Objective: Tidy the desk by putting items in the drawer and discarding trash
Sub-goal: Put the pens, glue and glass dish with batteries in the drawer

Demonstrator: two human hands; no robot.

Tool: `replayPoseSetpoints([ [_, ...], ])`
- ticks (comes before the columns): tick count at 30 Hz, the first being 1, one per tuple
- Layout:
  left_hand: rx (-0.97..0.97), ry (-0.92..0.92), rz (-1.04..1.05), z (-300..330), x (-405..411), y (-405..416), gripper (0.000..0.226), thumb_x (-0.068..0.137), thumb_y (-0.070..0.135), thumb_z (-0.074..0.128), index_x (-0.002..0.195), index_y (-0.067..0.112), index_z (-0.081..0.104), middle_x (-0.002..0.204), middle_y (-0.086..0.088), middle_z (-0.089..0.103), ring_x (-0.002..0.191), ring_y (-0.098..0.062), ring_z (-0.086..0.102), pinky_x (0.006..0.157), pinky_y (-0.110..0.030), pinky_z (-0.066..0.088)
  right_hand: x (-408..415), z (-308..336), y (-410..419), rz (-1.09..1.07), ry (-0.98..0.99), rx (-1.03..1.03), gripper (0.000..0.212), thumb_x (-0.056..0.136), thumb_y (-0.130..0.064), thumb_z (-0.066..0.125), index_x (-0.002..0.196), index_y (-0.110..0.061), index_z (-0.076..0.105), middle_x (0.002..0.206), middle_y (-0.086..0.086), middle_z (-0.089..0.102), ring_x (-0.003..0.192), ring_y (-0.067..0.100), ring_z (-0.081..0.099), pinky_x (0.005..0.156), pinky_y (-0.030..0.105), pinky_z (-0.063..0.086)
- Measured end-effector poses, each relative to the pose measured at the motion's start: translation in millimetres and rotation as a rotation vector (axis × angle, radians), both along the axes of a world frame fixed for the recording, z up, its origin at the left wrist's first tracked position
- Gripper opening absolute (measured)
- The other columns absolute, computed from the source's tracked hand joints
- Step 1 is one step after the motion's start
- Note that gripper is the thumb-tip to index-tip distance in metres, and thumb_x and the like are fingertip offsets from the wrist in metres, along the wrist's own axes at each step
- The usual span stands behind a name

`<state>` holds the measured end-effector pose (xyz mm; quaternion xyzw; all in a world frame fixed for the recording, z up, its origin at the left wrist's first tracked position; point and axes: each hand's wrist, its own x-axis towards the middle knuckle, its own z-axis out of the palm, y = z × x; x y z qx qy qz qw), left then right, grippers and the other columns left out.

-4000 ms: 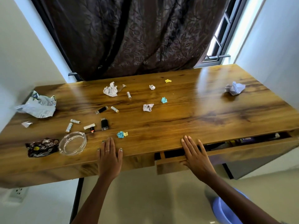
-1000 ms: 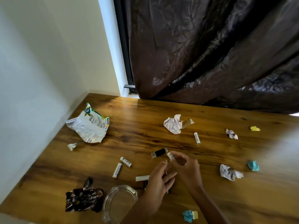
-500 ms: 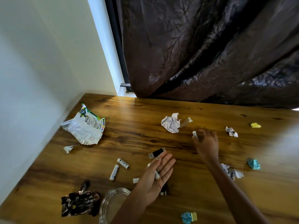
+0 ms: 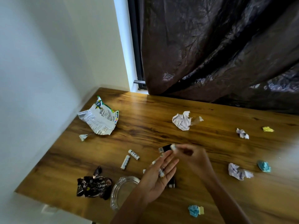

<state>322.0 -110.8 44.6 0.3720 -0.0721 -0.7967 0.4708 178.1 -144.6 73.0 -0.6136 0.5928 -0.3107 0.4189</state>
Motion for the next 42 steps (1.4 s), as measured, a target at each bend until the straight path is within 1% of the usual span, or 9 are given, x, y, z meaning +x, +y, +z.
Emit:
replayPoseSetpoints([
  [4,-0.039,0.063,0.077,5.8,12.5,14.5,0.047,0.091,0.029,0.047,0.126,-0.001,0.054,0.128,-0.018,0.059,0.117,-0.023,0.059,0.091,-0.031,0.054,40.8,9.6,33.6,0.194,0.058,-0.021,0.018,0.085,-0.023,0.064,0.102,-0.024,0.069,0.093,-0.012,0.069,0.081,-0.001,0.064,0.071,0.016,0.052],
  [8,-0.025,0.16,0.189,6.1,41.3,34.3,0.036,0.092,0.019,0.044,0.121,0.002,0.057,0.124,-0.017,0.063,0.108,-0.022,0.065,0.09,-0.033,0.053,52.4,17.3,32.0,0.143,0.056,-0.084,0.015,0.089,-0.021,0.059,0.099,-0.026,0.069,0.09,-0.018,0.067,0.08,-0.005,0.062,0.067,0.007,0.046],
  [12,-0.017,0.13,0.292,2.5,73.2,54.8,0.038,0.099,0.017,0.037,0.131,0.003,0.051,0.129,-0.014,0.06,0.113,-0.023,0.061,0.091,-0.037,0.05,61.5,-3.9,17.8,0.17,0.292,-0.126,0.018,0.089,-0.017,0.058,0.105,-0.019,0.067,0.096,-0.01,0.063,0.082,0.0,0.058,0.067,0.008,0.045],
  [18,-0.005,0.136,0.397,9.9,105.4,78.2,0.039,0.099,0.022,0.035,0.13,0.006,0.052,0.127,-0.011,0.062,0.113,-0.023,0.061,0.091,-0.042,0.049,92.4,-37.8,23.2,0.364,0.739,-0.144,0.033,0.091,-0.025,0.054,0.123,-0.02,0.056,0.127,0.0,0.049,0.119,0.018,0.046,0.099,0.032,0.041],
  [23,0.001,0.132,0.4,11.0,108.9,84.4,0.04,0.093,0.022,0.041,0.129,0.007,0.053,0.128,-0.011,0.061,0.113,-0.022,0.061,0.091,-0.039,0.05,97.2,-39.1,18.8,0.325,0.674,-0.167,0.018,0.088,-0.024,0.058,0.104,-0.022,0.064,0.107,-0.002,0.063,0.094,0.012,0.056,0.082,0.026,0.048],
  [27,0.015,0.123,0.375,10.2,103.0,83.9,0.045,0.086,0.021,0.047,0.128,0.005,0.053,0.127,-0.013,0.062,0.115,-0.024,0.06,0.093,-0.039,0.048,103.3,-17.8,21.0,0.238,0.311,-0.102,0.016,0.083,-0.026,0.067,0.098,-0.021,0.067,0.083,-0.012,0.062,0.074,0.001,0.058,0.063,0.01,0.045],
  [32,0.046,0.172,0.412,13.4,93.9,80.8,0.043,0.081,0.016,0.055,0.118,-0.005,0.057,0.116,-0.023,0.065,0.104,-0.028,0.065,0.085,-0.042,0.053,122.3,13.9,33.3,0.502,0.007,0.032,0.022,0.08,-0.034,0.07,0.096,-0.02,0.072,0.085,-0.006,0.072,0.077,0.005,0.067,0.07,0.02,0.055],
  [37,-0.005,0.181,0.409,12.7,97.6,81.8,0.041,0.085,0.013,0.049,0.124,0.001,0.055,0.123,-0.016,0.063,0.11,-0.025,0.063,0.091,-0.04,0.05,123.3,9.5,13.2,0.316,0.098,-0.055,0.009,0.084,-0.025,0.064,0.091,-0.022,0.071,0.076,-0.011,0.067,0.071,0.003,0.063,0.062,0.018,0.048],
  [42,0.028,0.195,0.438,8.3,97.0,84.7,0.045,0.083,0.01,0.049,0.127,0.002,0.053,0.124,-0.016,0.063,0.111,-0.027,0.062,0.09,-0.043,0.049,128.9,-28.9,-15.1,0.236,0.374,-0.118,0.031,0.084,-0.02,0.066,0.114,-0.013,0.064,0.108,-0.002,0.066,0.1,0.014,0.062,0.083,0.025,0.05],
])
